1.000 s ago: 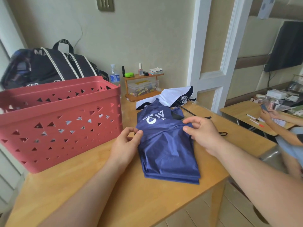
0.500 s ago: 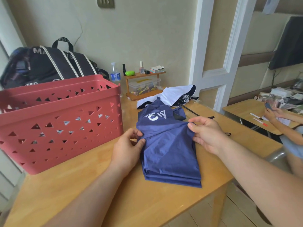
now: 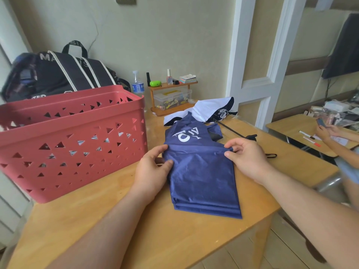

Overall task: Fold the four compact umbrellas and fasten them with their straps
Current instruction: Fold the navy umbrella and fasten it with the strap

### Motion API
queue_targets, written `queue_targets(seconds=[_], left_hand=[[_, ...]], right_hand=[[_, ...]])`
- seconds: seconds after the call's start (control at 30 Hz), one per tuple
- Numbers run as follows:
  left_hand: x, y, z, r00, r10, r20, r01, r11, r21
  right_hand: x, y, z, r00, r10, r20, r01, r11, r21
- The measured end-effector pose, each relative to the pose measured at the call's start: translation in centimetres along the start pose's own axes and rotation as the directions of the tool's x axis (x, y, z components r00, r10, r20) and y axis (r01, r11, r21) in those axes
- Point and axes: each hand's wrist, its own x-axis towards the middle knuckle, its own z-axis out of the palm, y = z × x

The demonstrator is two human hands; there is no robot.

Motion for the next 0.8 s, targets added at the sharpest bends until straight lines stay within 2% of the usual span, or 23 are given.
queue_targets(seconds=[0.1, 0.17, 0.23, 0.27, 0.33, 0.37, 0.4, 0.47, 0.5, 0.57, 0.63, 0.73, 0.77, 0.8], left_hand=[[-0.3, 0.5, -0.2, 0.996, 0.025, 0.091, -0.032, 0.996, 0.083], [-0.2, 0.5, -0.2, 0.994, 0.010, 0.108, -0.019, 0.996, 0.086], [-0.1, 0.2, -0.2, 0.992, -0.005, 0.124, 0.003, 1.000, 0.017], [-0.1, 0.2, -0.1, 0.991, -0.001, 0.132, 0.003, 1.000, -0.015], [-0.2, 0.3, 0.0, 0.988, 0.021, 0.155, -0.018, 1.000, -0.020], [-0.3, 0.4, 0.0, 0.985, 0.041, 0.167, -0.041, 0.999, -0.004], [-0.3, 0.4, -0.1, 0.982, 0.052, 0.180, -0.059, 0.998, 0.030], [-0.4, 0.3, -0.3, 0.976, 0.058, 0.209, -0.090, 0.985, 0.146], [-0.3, 0.2, -0.3, 0.972, 0.065, 0.225, -0.116, 0.969, 0.218], [0.0, 0.0, -0.3, 0.962, 0.059, 0.268, -0.155, 0.923, 0.353], [0.0, 0.1, -0.1, 0.960, 0.022, 0.280, -0.144, 0.893, 0.427], [-0.4, 1.2, 0.0, 0.979, -0.069, 0.190, -0.010, 0.920, 0.391], [-0.5, 1.9, 0.0, 0.988, -0.038, 0.147, -0.021, 0.923, 0.383], [-0.7, 2.9, 0.1, 0.991, 0.060, 0.120, -0.104, 0.909, 0.404]], right_hand=[[0.0, 0.1, 0.5, 1.000, -0.017, -0.026, 0.017, 1.000, -0.015], [-0.2, 0.1, 0.6, 0.994, -0.066, -0.084, 0.057, 0.993, -0.105], [-0.8, -0.6, 0.5, 0.948, -0.264, -0.177, 0.201, 0.929, -0.311], [-1.4, -1.4, 0.6, 0.897, -0.402, -0.181, 0.316, 0.872, -0.374], [-2.8, -3.5, 0.9, 0.796, -0.603, -0.048, 0.541, 0.746, -0.389], [-3.8, -4.5, 1.3, 0.785, -0.613, 0.089, 0.599, 0.715, -0.360], [-4.7, -5.2, 1.7, 0.801, -0.541, 0.257, 0.599, 0.713, -0.364], [-6.3, -5.1, 2.1, 0.811, -0.238, 0.534, 0.538, 0.661, -0.523], [-6.7, -4.4, 2.1, 0.798, -0.085, 0.597, 0.517, 0.606, -0.605], [-7.3, -3.1, 1.7, 0.760, 0.086, 0.644, 0.476, 0.602, -0.642], [-7.4, -2.3, 1.5, 0.761, 0.103, 0.641, 0.449, 0.630, -0.634], [-7.6, -2.2, 1.6, 0.779, 0.076, 0.623, 0.444, 0.635, -0.632], [-7.6, -2.2, 1.6, 0.779, 0.073, 0.623, 0.444, 0.638, -0.630], [-7.6, -2.3, 1.6, 0.782, 0.070, 0.620, 0.440, 0.642, -0.628]])
